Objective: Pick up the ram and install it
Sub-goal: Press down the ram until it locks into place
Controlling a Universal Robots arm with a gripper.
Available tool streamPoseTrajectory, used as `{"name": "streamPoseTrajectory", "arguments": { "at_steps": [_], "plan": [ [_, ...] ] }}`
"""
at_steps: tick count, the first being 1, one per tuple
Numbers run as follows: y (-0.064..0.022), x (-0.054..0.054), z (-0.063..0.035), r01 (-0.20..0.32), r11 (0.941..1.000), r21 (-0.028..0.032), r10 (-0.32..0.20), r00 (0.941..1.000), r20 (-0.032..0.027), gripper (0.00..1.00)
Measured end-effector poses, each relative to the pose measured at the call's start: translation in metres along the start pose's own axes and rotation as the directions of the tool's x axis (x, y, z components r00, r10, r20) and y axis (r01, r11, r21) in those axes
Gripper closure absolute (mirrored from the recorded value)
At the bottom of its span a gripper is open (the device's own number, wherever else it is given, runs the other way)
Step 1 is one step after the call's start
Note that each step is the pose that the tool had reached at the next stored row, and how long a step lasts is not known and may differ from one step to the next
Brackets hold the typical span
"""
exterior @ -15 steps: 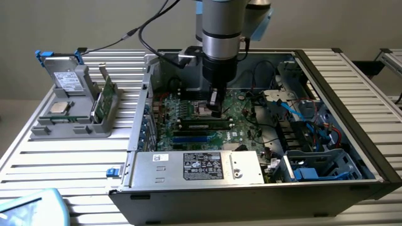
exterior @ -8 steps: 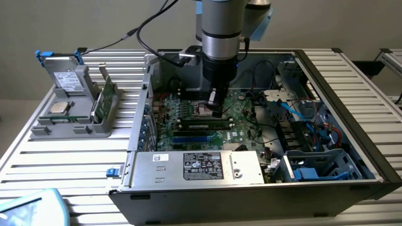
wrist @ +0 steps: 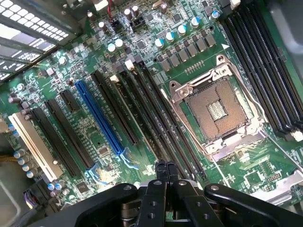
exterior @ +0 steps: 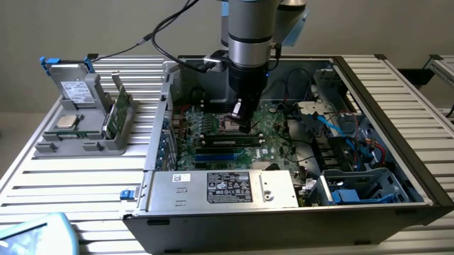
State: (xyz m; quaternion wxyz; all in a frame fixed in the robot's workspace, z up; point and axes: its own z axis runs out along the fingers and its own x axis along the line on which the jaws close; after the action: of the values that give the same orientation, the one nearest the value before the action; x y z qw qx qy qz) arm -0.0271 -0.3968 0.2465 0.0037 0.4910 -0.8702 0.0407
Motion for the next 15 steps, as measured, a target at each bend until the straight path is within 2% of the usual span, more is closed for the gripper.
{"name": "streamPoseTrajectory", "arguments": {
  "at_steps": [4, 8, 12, 15],
  "plan": [
    [0.0000, 0.0000, 0.0000, -0.058, 0.9983, -0.0026, 0.058, 0.9983, -0.0039, 0.89],
    [0.0000, 0.0000, 0.0000, -0.116, 0.9932, -0.0049, 0.116, 0.9932, -0.0081, 0.89],
    [0.0000, 0.0000, 0.0000, -0.177, 0.9842, -0.0071, 0.177, 0.9842, -0.0126, 0.89],
    [0.0000, 0.0000, 0.0000, -0.223, 0.9747, -0.0087, 0.223, 0.9747, -0.0161, 0.89]
  ]
}}
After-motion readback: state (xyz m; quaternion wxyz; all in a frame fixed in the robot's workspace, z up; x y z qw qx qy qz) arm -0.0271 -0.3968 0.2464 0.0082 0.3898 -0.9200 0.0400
